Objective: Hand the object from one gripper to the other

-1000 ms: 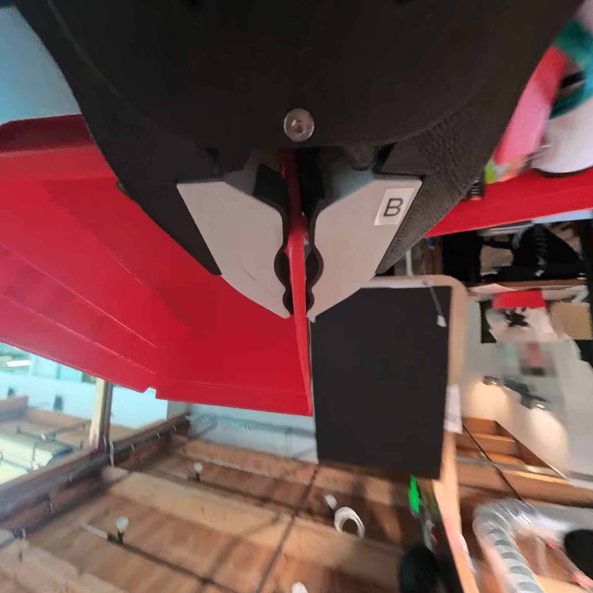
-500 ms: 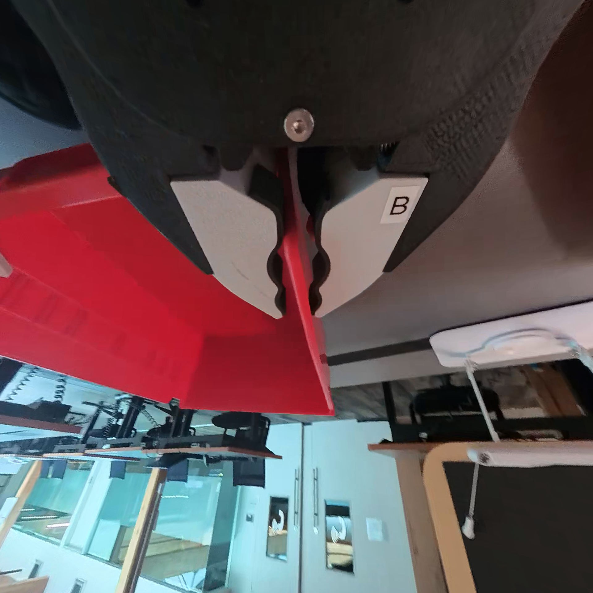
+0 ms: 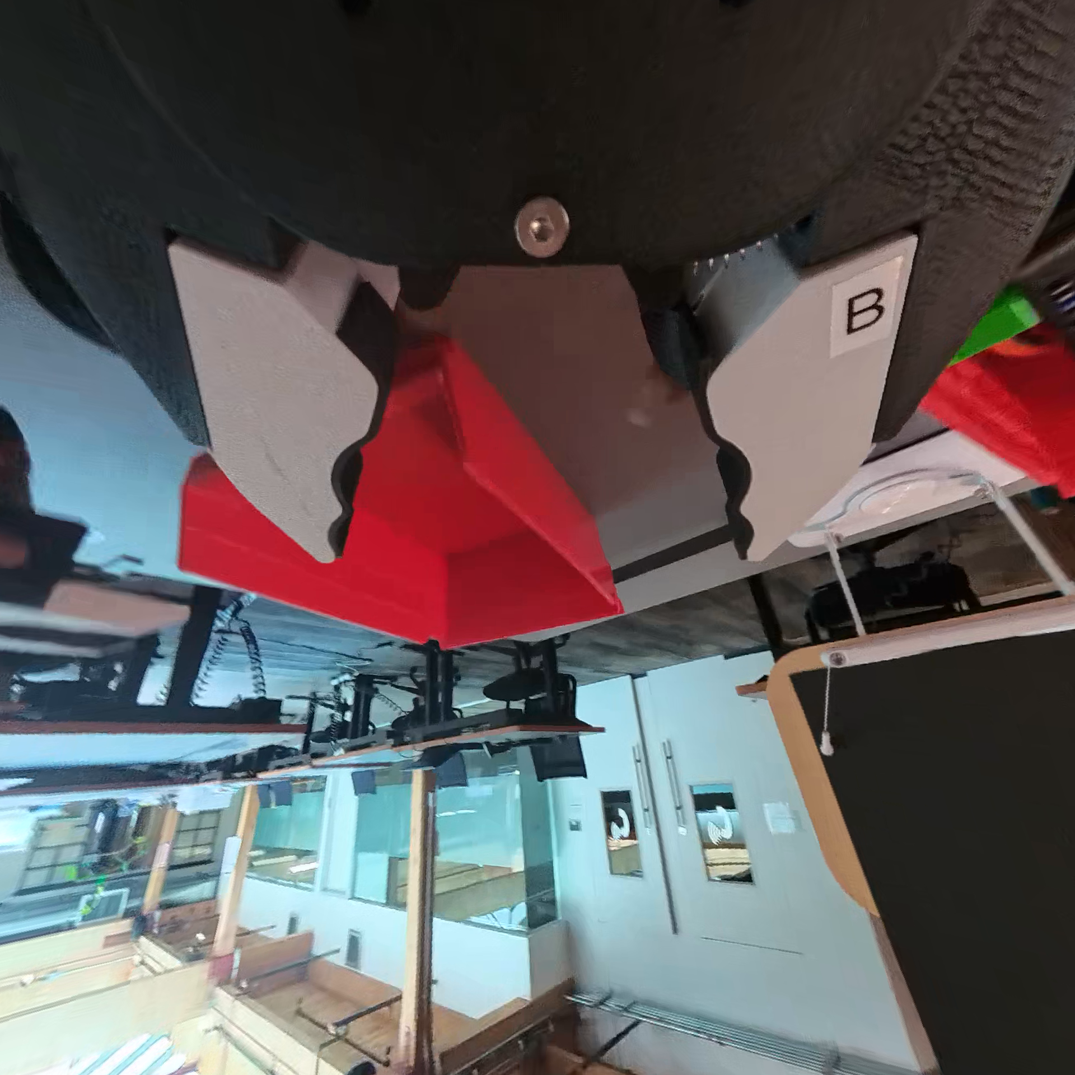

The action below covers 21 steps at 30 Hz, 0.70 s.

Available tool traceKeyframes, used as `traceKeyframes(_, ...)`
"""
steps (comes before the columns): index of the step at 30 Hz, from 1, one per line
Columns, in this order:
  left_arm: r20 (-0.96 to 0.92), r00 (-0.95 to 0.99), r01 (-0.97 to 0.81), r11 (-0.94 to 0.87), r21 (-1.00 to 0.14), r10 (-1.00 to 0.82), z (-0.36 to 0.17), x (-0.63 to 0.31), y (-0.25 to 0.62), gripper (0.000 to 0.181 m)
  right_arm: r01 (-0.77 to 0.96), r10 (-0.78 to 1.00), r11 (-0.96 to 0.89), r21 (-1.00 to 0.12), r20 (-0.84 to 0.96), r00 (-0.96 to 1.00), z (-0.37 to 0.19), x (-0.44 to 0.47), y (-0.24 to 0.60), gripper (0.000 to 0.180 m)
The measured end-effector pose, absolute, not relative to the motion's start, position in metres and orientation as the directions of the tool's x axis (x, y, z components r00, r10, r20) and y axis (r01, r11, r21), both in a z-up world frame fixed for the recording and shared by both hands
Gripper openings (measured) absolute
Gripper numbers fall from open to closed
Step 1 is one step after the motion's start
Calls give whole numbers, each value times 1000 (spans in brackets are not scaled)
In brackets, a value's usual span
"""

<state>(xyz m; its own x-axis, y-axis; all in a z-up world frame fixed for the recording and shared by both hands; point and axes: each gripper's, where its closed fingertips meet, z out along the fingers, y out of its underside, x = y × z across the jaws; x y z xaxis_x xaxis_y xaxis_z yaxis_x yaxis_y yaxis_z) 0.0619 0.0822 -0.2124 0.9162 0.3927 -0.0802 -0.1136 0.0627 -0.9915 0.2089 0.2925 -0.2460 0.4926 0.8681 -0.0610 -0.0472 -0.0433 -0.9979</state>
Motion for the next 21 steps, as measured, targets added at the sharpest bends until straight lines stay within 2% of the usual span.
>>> traceKeyframes(2,-135,923,-143,-3,-990,360,-221,64,48,114,-132,934,-51,-990,-94,345,-226,204,266,109)
traceKeyframes(3,-181,918,-167,-70,-983,352,-230,62,31,104,-156,958,-42,-987,-84,275,-218,199,249,113)
traceKeyframes(4,-235,913,-185,-175,-967,334,-246,58,15,94,-140,976,-27,-990,-56,212,-217,192,232,108)
traceKeyframes(5,-287,909,-192,-306,-932,304,-266,53,-1,93,-73,990,-7,-997,-17,138,-224,183,212,98)
traceKeyframes(7,-407,868,-222,-510,-831,285,-294,32,-31,82,149,998,61,-987,59,-16,-254,162,173,83)
traceKeyframes(9,-519,820,-260,-651,-713,241,-309,11,-53,66,334,983,179,-925,154,-99,-288,145,154,84)
traceKeyframes(10,-545,812,-260,-708,-656,207,-315,3,-62,63,409,973,228,-884,185,-142,-302,139,148,86)
traceKeyframes(13,-526,844,-244,-797,-552,107,-331,-9,-77,52,540,955,288,-791,198,-220,-324,123,138,87)
traceKeyframes(15,-501,862,-223,-829,-512,78,-345,-16,-78,48,590,946,320,-741,221,-235,-329,112,139,81)
traceKeyframes(18,-548,835,-190,-907,-377,53,-367,-35,-89,37,671,921,389,-632,295,-256,-343,98,147,70)
traceKeyframes(21,-449,886,-111,-890,-442,112,-372,-37,-97,37,747,875,462,-478,384,-295,-367,100,166,57)
